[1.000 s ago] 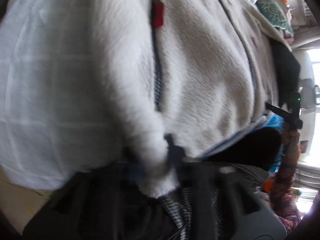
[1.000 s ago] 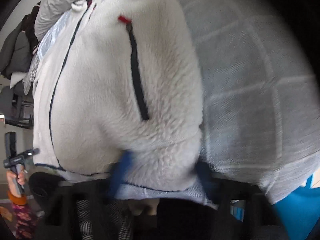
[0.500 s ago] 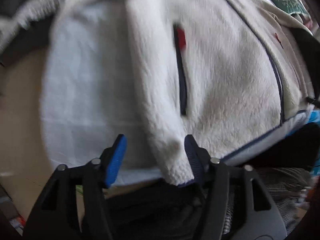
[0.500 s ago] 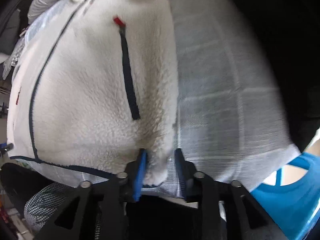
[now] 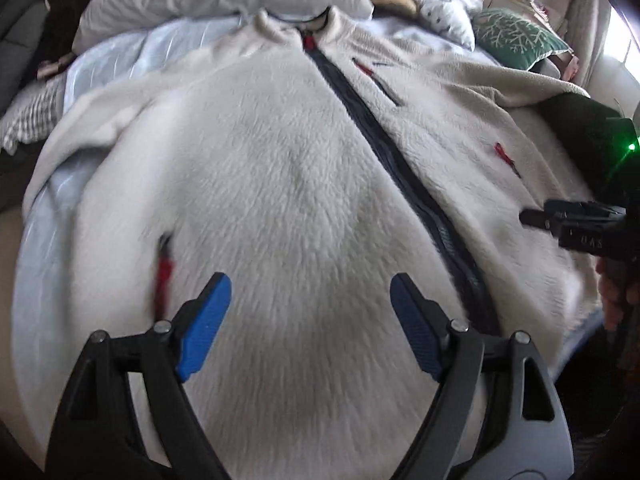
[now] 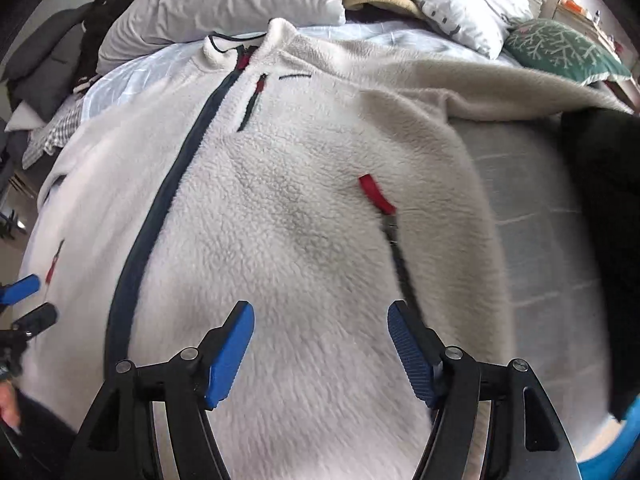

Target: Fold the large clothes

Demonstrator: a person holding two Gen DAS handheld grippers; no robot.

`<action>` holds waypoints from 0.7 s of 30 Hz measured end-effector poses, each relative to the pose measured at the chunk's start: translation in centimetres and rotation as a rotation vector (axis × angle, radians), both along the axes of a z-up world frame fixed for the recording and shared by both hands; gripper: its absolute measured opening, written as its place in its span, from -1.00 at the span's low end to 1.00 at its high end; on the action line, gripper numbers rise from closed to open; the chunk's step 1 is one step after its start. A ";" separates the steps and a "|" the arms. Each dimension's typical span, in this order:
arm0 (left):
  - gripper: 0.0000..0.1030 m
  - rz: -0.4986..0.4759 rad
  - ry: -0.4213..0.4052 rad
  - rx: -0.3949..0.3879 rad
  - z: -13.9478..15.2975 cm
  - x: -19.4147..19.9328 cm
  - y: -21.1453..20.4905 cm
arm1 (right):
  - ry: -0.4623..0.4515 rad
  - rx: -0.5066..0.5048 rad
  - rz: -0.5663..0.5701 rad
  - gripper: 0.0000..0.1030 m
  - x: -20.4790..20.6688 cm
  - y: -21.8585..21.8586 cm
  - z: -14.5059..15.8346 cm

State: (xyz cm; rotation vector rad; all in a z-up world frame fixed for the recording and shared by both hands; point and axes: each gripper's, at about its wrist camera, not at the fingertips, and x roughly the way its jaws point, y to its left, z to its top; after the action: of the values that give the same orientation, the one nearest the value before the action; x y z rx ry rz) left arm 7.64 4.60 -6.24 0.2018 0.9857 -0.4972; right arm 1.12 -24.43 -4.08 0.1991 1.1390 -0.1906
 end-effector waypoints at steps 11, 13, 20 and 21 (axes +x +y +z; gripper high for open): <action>0.65 0.015 0.180 0.065 -2.3 -1.1 2.9 | 0.099 0.025 0.021 0.59 -5.2 -1.5 -3.4; 0.65 0.015 0.208 0.106 -1.9 -1.8 2.9 | 0.106 0.051 0.021 0.59 -6.1 -1.7 -3.2; 0.65 0.033 0.189 0.073 1.5 -2.1 2.0 | 0.147 0.066 0.034 0.59 -6.5 -1.8 -1.2; 0.65 0.033 0.183 0.063 2.2 -1.9 1.7 | 0.130 0.066 0.032 0.59 -6.4 -2.0 -0.4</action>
State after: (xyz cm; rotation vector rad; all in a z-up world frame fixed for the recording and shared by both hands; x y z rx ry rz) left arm 5.75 6.35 -4.08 0.1989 1.1830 -0.4609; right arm -5.30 -26.40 -4.50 0.2293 1.2784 -0.1391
